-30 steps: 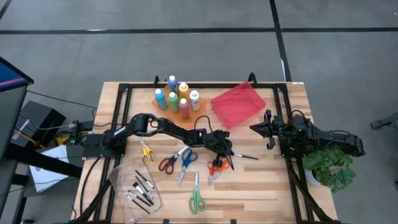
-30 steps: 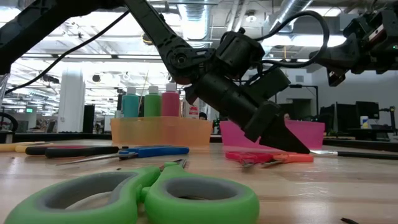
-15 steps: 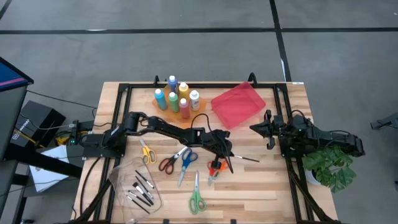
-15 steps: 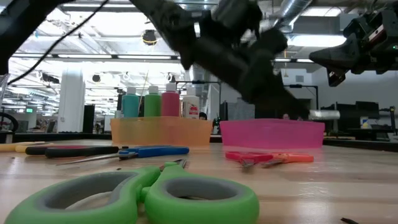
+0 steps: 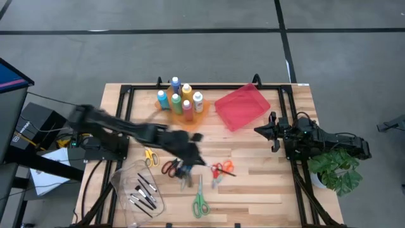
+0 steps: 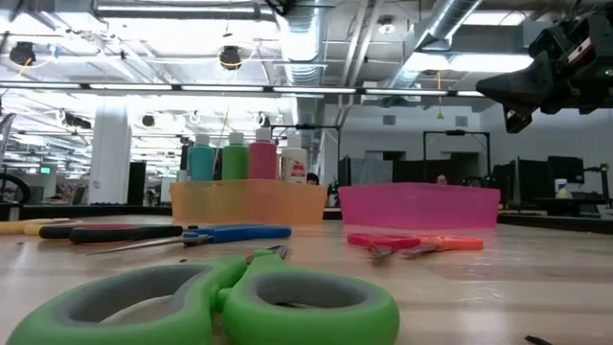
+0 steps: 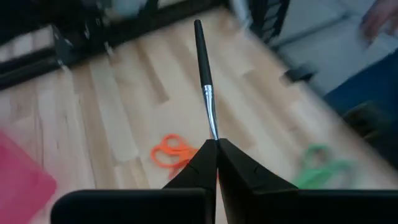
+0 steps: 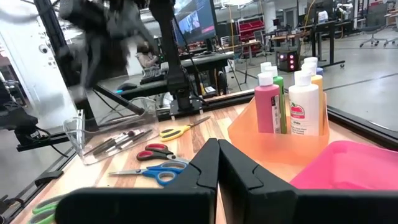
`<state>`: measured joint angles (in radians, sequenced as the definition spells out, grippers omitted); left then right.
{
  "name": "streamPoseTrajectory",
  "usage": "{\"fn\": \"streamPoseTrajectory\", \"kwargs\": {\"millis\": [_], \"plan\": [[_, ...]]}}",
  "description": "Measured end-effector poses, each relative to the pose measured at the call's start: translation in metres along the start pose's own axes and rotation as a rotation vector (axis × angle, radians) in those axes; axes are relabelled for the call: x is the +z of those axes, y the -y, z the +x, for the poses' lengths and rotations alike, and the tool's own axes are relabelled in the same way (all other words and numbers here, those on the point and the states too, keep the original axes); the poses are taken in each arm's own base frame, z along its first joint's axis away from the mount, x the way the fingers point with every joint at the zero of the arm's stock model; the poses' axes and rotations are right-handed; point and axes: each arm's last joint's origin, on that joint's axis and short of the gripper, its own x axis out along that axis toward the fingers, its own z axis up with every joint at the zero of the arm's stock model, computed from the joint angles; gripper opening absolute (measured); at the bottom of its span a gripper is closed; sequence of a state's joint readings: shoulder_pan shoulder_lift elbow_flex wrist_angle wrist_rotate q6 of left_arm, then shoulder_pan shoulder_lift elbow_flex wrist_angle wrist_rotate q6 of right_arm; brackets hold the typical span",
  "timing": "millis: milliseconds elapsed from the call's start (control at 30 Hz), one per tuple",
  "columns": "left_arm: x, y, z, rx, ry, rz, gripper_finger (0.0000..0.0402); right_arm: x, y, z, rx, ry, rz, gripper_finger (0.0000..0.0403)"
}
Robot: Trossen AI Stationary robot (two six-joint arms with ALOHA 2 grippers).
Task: Pick & Place Paint Supplies
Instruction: Put the makeup brush into the transparent bin
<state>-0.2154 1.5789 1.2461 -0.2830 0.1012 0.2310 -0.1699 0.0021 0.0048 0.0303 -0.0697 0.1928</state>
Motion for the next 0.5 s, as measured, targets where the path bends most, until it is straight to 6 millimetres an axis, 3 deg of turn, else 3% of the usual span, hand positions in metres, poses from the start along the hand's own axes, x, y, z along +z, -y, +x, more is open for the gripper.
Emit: {"fn": "streamPoseTrajectory", "kwargs": {"millis": [133, 233, 367, 500], "plan": [[-0.006, 0.022, -0.069, -0.012, 0.124, -0.092, 0.0, 0.0, 0.0, 0.0, 0.0, -0.001, 0.0, 0.0], [-0.021, 0.038, -0.113, -0.04, 0.206, -0.131, 0.0, 0.0, 0.0, 0.0, 0.0, -0.001, 0.0, 0.0], [-0.05, 0.055, -0.158, -0.08, 0.309, -0.106, 0.0, 0.0, 0.0, 0.0, 0.0, -0.001, 0.0, 0.0], [-0.077, 0.063, -0.186, -0.088, 0.399, -0.039, 0.0, 0.0, 0.0, 0.0, 0.0, -0.001, 0.0, 0.0]]}}
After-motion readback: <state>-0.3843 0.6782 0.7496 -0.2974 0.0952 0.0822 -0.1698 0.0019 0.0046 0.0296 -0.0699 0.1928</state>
